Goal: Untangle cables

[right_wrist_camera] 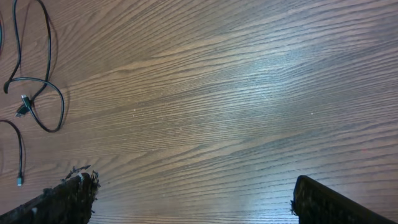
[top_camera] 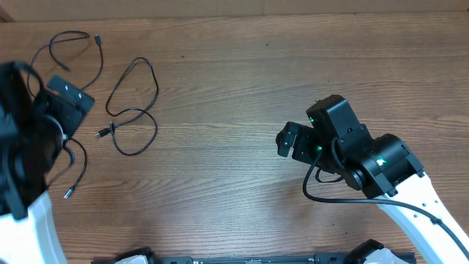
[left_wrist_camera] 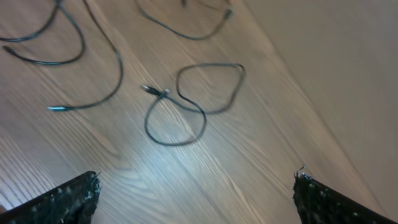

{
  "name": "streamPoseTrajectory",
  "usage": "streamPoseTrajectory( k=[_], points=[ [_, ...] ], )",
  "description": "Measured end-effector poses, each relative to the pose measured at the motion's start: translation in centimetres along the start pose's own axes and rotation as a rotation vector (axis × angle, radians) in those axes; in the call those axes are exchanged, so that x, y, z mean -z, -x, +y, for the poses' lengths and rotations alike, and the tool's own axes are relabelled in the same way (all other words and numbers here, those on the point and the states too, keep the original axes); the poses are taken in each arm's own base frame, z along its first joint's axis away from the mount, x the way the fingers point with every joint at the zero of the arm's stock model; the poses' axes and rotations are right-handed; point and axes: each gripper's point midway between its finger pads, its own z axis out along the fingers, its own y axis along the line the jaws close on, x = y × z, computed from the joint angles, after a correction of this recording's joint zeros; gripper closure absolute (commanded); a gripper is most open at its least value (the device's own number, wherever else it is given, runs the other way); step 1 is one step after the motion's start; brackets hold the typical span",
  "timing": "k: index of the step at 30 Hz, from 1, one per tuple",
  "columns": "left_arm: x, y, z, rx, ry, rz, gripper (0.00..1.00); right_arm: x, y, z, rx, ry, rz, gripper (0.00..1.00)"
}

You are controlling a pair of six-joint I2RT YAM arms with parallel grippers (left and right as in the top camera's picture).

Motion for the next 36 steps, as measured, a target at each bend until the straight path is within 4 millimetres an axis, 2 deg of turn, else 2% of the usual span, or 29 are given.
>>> streamPoseTrajectory(
  k=[5,7,12,16,21,24,30,36],
  points=[
    [2.1,-2.9,-0.9,-0.098,-0.151,0.067,0.01,0.0,0.0,0.0,0.000,0.000,-0.001,0.00],
    [2.6,-4.3,-0.5,-0.131,-0.190,0.078,0.01,0.0,0.0,0.0,0.000,0.001,-0.001,0.00],
    [4.6,-7.4,1.8,-0.203,-0.257,0.040,0.01,0.0,0.0,0.0,0.000,0.002,-0.001,0.00],
    [4.6,-9.7,3.7,-0.240,-0.277,0.018,0.00,0.0,0.4,0.4,0.000,0.017,-0.017,0.00],
    [4.8,-11.3,5.2,-0.256,-0.314,-0.040,0.00,0.0,0.5,0.5,0.000,0.020,-0.019,0.00],
    [4.3,-12.3,6.7,-0.256,-0.286,-0.045,0.01,0.0,0.5,0.5,0.000,0.019,-0.019,0.00],
    [1.7,-14.2,8.7,-0.238,-0.198,0.043,0.00,0.0,0.5,0.5,0.000,0.020,-0.020,0.00],
    [-1.8,-15.9,10.1,-0.049,-0.120,0.135,0.00,0.0,0.5,0.5,0.000,0.020,-0.020,0.00]
  ],
)
